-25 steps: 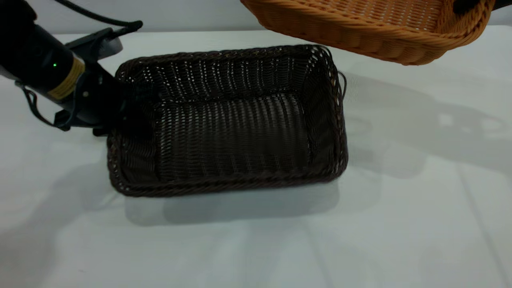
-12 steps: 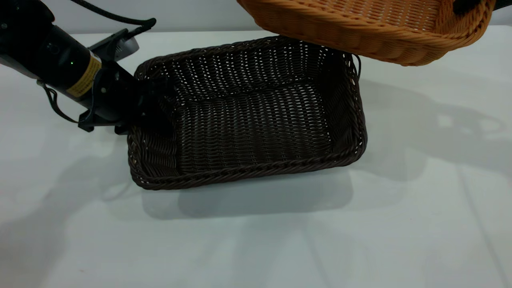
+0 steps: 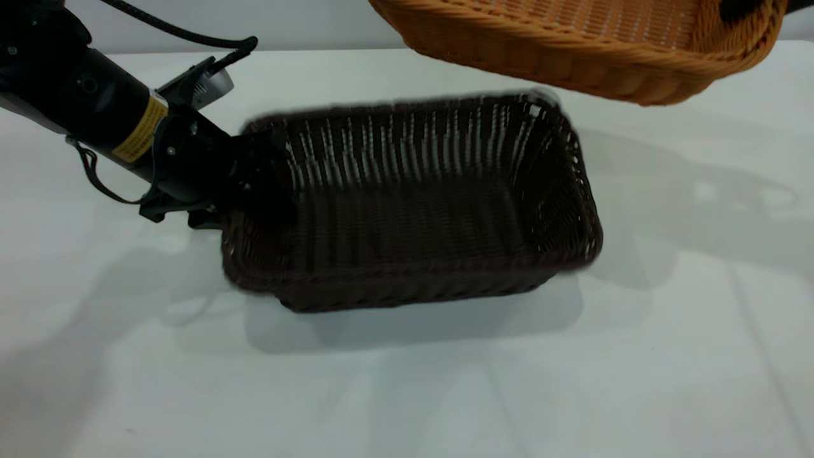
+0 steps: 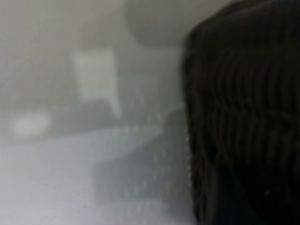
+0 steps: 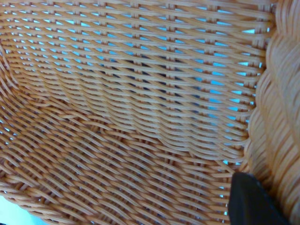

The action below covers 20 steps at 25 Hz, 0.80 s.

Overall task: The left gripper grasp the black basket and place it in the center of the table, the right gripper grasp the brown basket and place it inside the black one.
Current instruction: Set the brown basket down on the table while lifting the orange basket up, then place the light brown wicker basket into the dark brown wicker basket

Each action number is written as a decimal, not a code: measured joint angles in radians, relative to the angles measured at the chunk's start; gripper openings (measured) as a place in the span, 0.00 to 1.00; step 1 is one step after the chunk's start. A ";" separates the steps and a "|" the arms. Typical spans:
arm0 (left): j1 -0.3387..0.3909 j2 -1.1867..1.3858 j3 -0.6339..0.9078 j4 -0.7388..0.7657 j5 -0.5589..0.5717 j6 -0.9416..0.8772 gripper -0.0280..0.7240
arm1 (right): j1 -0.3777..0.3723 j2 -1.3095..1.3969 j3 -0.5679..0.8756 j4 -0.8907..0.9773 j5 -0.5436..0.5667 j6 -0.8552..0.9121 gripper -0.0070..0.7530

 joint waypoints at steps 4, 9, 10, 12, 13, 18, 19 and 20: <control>0.000 -0.007 0.000 0.001 -0.003 0.000 0.66 | 0.000 -0.001 -0.052 0.000 0.016 0.000 0.09; 0.000 -0.118 0.001 0.008 0.000 0.003 0.71 | 0.000 -0.002 -0.076 -0.007 0.042 -0.017 0.09; 0.000 -0.158 0.002 0.009 0.007 0.003 0.72 | 0.000 -0.002 -0.076 -0.019 0.047 -0.021 0.09; 0.001 -0.240 0.003 0.011 0.030 0.003 0.72 | 0.000 -0.002 -0.076 -0.056 0.057 -0.023 0.09; 0.006 -0.289 0.003 0.011 0.040 0.004 0.72 | 0.000 -0.002 -0.076 -0.074 0.060 -0.023 0.09; 0.119 -0.519 0.004 0.011 0.059 0.001 0.72 | 0.000 -0.002 -0.076 -0.165 0.073 -0.007 0.09; 0.156 -0.554 0.005 0.011 0.059 0.001 0.72 | 0.004 -0.002 -0.076 -0.173 0.082 -0.006 0.09; 0.192 -0.595 0.006 0.011 0.060 0.001 0.72 | 0.014 -0.002 -0.076 -0.177 0.088 -0.006 0.09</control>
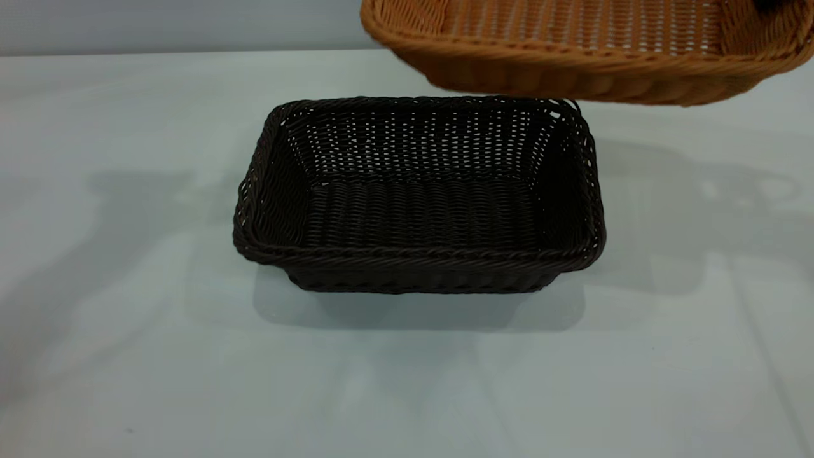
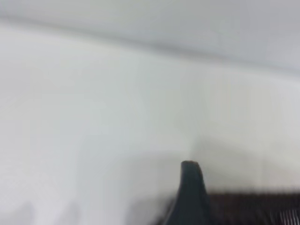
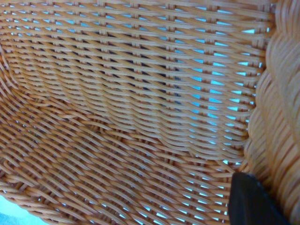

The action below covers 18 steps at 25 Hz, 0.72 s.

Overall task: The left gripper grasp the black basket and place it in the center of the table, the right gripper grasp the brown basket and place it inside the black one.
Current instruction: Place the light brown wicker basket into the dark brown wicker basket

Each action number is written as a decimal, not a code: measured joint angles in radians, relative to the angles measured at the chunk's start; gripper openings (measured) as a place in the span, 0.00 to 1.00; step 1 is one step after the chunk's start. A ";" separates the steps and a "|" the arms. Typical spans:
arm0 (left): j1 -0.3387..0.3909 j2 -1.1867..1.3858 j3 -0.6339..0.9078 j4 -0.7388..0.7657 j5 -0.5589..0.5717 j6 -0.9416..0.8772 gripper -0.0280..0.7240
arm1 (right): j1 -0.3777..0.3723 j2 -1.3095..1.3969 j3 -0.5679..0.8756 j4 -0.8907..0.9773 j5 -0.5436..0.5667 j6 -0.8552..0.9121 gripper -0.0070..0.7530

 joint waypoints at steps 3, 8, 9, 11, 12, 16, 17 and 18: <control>0.071 -0.108 0.005 0.000 -0.008 0.000 0.72 | 0.063 0.023 -0.004 0.000 0.013 -0.001 0.09; 0.092 -0.239 0.005 0.000 -0.051 0.000 0.72 | 0.221 0.114 -0.006 0.010 -0.010 0.008 0.09; 0.092 -0.255 0.005 0.000 -0.061 0.000 0.72 | 0.248 0.136 -0.006 0.019 -0.024 0.010 0.09; 0.092 -0.275 0.005 0.000 -0.075 0.000 0.72 | 0.284 0.175 -0.006 0.051 -0.059 0.012 0.09; 0.092 -0.282 0.005 0.000 -0.083 0.000 0.72 | 0.294 0.189 -0.008 0.069 -0.075 0.013 0.09; 0.092 -0.285 0.007 0.000 -0.114 0.000 0.72 | 0.305 0.231 -0.032 0.110 -0.102 0.015 0.09; 0.092 -0.285 0.007 0.000 -0.116 0.000 0.72 | 0.305 0.240 -0.035 0.110 -0.103 0.015 0.09; 0.092 -0.285 0.007 0.000 -0.119 0.000 0.72 | 0.305 0.249 -0.036 0.108 -0.103 0.015 0.09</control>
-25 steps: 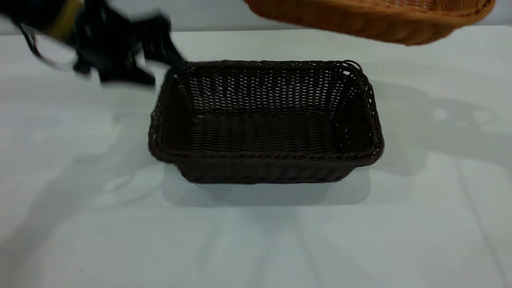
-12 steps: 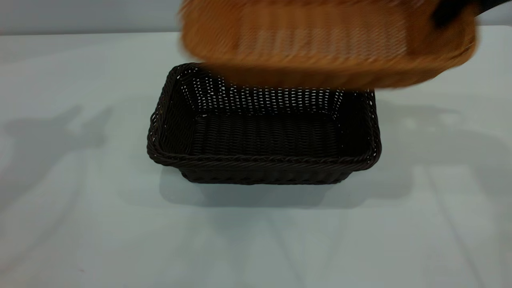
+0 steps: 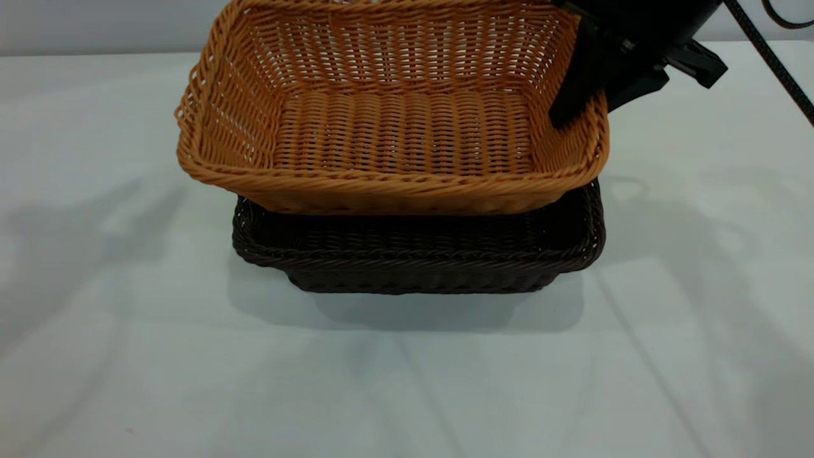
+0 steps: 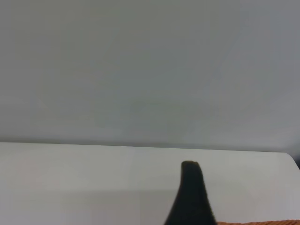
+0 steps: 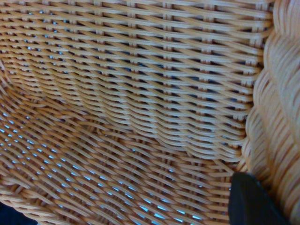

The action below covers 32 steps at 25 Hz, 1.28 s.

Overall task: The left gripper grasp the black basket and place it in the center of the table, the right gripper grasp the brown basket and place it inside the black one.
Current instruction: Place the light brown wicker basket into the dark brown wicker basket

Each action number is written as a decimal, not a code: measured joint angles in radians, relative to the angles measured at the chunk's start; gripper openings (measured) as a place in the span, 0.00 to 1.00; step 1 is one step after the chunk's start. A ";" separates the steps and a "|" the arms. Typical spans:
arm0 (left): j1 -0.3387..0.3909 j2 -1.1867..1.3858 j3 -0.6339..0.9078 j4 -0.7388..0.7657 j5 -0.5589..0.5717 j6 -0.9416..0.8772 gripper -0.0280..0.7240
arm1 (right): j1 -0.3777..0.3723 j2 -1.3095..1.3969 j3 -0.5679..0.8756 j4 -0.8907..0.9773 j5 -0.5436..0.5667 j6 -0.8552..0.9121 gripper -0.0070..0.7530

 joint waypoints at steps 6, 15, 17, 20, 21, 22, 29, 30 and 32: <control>0.000 0.000 0.000 0.000 -0.012 0.000 0.72 | 0.000 0.047 0.000 -0.052 0.017 0.001 0.10; 0.000 0.000 0.000 0.000 -0.020 0.000 0.72 | 0.000 0.049 0.000 -0.053 0.000 0.027 0.28; 0.000 0.000 0.000 0.000 -0.027 0.000 0.72 | 0.000 0.049 0.000 -0.051 0.000 0.024 0.41; 0.000 0.000 0.000 0.000 -0.045 0.000 0.72 | 0.000 0.049 -0.002 -0.048 0.008 0.022 0.64; 0.000 0.000 0.000 0.000 -0.049 0.000 0.72 | 0.000 0.049 -0.002 -0.047 0.018 0.021 0.72; 0.000 0.000 0.000 0.000 -0.052 0.000 0.72 | 0.000 0.049 -0.007 -0.048 0.034 0.020 0.78; 0.000 -0.043 0.000 0.000 -0.105 0.001 0.72 | -0.001 0.049 -0.172 -0.071 0.267 0.025 0.87; 0.000 -0.058 0.000 0.000 -0.121 0.001 0.72 | -0.002 0.049 -0.210 -0.079 0.292 0.033 0.85; 0.000 -0.085 -0.002 0.000 -0.154 0.002 0.72 | -0.005 0.049 -0.285 -0.084 0.312 0.057 0.80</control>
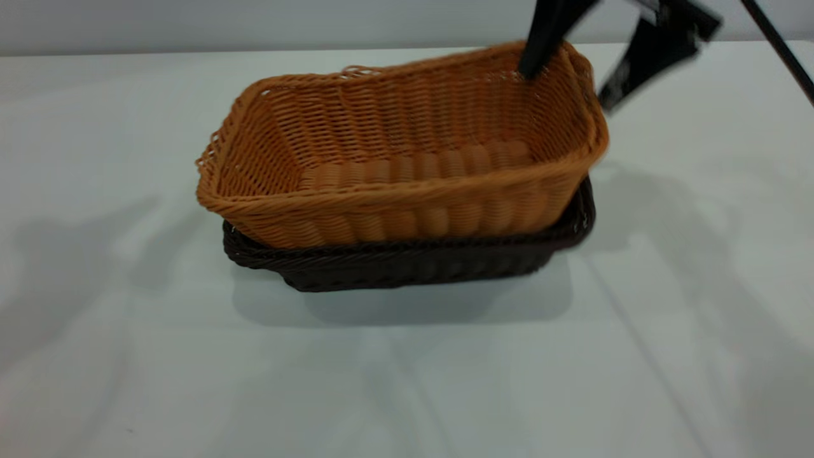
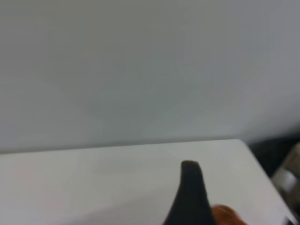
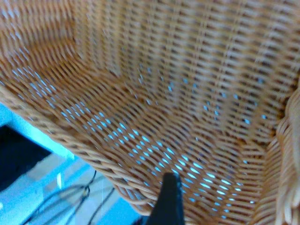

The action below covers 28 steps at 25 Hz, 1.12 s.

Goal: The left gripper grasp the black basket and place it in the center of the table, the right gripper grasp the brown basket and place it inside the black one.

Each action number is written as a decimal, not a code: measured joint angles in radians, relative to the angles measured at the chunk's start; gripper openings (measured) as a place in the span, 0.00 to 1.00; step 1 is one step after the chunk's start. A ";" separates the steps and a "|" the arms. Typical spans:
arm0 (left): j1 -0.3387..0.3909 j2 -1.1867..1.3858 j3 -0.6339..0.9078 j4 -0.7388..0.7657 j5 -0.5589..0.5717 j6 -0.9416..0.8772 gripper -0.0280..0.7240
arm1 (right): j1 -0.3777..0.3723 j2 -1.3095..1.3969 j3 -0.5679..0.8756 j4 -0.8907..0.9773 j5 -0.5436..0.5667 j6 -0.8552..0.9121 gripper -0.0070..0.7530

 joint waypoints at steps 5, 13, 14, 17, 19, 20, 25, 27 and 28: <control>0.000 -0.068 -0.011 0.000 -0.107 0.020 0.72 | -0.003 -0.032 -0.161 0.003 0.010 0.053 0.74; 0.000 -0.156 -0.011 0.000 -0.144 0.052 0.72 | -0.003 -0.144 -0.249 0.003 0.031 0.102 0.74; 0.000 -0.163 -0.011 0.000 -0.144 0.052 0.72 | -0.003 -0.162 -0.249 0.003 0.033 0.111 0.74; 0.000 -0.183 -0.011 0.000 -0.153 0.068 0.72 | -0.003 -0.219 -0.249 -0.001 0.036 0.124 0.74; 0.000 -0.198 -0.012 0.000 -0.180 0.096 0.72 | -0.003 -0.282 -0.249 -0.006 0.038 0.126 0.74; 0.000 -0.205 -0.013 0.000 -0.211 0.108 0.72 | -0.003 -0.312 -0.249 -0.010 0.039 0.126 0.74; 0.000 -0.245 -0.020 0.000 -0.384 0.143 0.71 | -0.003 -0.490 -0.250 -0.040 0.055 0.126 0.74; 0.006 -0.258 -0.020 0.000 -0.393 0.123 0.70 | -0.003 -0.554 -0.248 -0.052 0.060 0.126 0.74; 0.015 -0.263 -0.020 0.000 -0.394 0.116 0.70 | -0.003 -0.584 -0.243 -0.052 0.060 0.126 0.74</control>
